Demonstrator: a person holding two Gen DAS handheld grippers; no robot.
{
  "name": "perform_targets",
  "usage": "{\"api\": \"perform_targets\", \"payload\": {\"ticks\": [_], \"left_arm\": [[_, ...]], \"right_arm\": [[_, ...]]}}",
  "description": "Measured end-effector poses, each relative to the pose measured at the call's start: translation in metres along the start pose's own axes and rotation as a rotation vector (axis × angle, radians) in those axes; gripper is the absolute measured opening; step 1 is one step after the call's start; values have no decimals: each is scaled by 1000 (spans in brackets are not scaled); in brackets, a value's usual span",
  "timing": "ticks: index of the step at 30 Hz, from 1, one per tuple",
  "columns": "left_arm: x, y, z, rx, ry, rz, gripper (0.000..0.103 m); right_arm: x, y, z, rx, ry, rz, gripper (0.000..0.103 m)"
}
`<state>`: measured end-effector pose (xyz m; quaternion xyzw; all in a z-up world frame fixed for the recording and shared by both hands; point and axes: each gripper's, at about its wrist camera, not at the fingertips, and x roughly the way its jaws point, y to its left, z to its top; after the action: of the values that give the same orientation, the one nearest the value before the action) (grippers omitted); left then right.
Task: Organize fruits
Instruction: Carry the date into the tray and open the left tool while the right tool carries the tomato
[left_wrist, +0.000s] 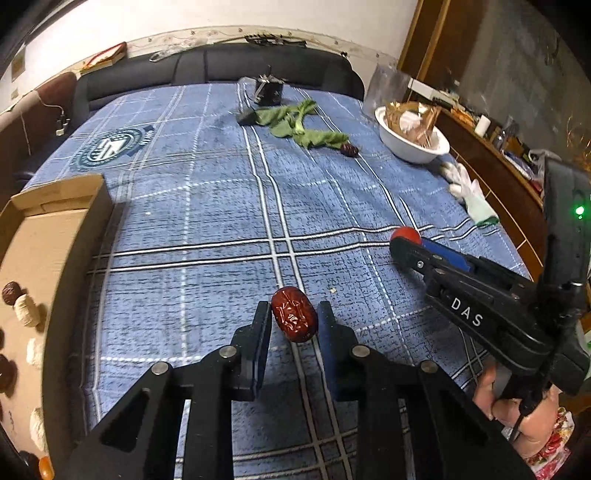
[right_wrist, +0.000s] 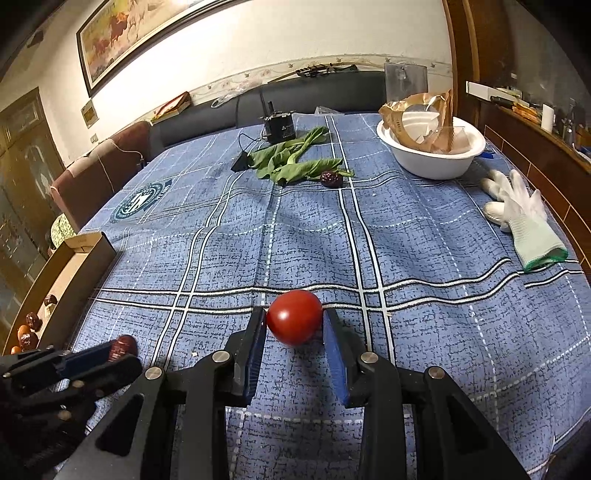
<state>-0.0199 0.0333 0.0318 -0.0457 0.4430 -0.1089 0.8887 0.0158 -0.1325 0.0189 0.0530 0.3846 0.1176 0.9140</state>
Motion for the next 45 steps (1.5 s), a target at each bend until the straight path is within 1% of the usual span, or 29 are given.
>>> {"api": "perform_targets", "payload": {"ticks": [6,12,14,16,19,25,29,33,35,39,45], "left_arm": [[-19,14,-6,-34,-29,30,24],[-44,41,-14,-97,-64,61,24],[-56,53,-17,-115,-81,84,24],[-71,72,-21,-143,-107,121,24],[-89,100,-29,-199,-128,164,24],[-108,154,-48,-319,-129,225,24],[-112,176,-58,-350,-111,273,24],[-111,190,-66,-372,-88,286,24],[-108,197,-69,-384,-79,283,24],[-104,207,-71,-400,-70,276,24],[-98,217,-72,-426,-61,250,24]], "right_arm": [[-3,-1,-1,11,-9,0,33],[-4,5,-2,-8,-21,-19,33],[-7,10,-3,-21,-21,-28,33],[-13,20,-3,-34,-22,-12,34],[-23,41,-3,-63,-23,27,34],[-38,102,3,-151,-24,139,34],[-38,147,9,-200,0,236,34],[-26,190,10,-244,54,330,35],[-19,208,9,-272,71,349,35],[-1,246,10,-350,95,351,35],[24,276,14,-406,126,337,35]]}}
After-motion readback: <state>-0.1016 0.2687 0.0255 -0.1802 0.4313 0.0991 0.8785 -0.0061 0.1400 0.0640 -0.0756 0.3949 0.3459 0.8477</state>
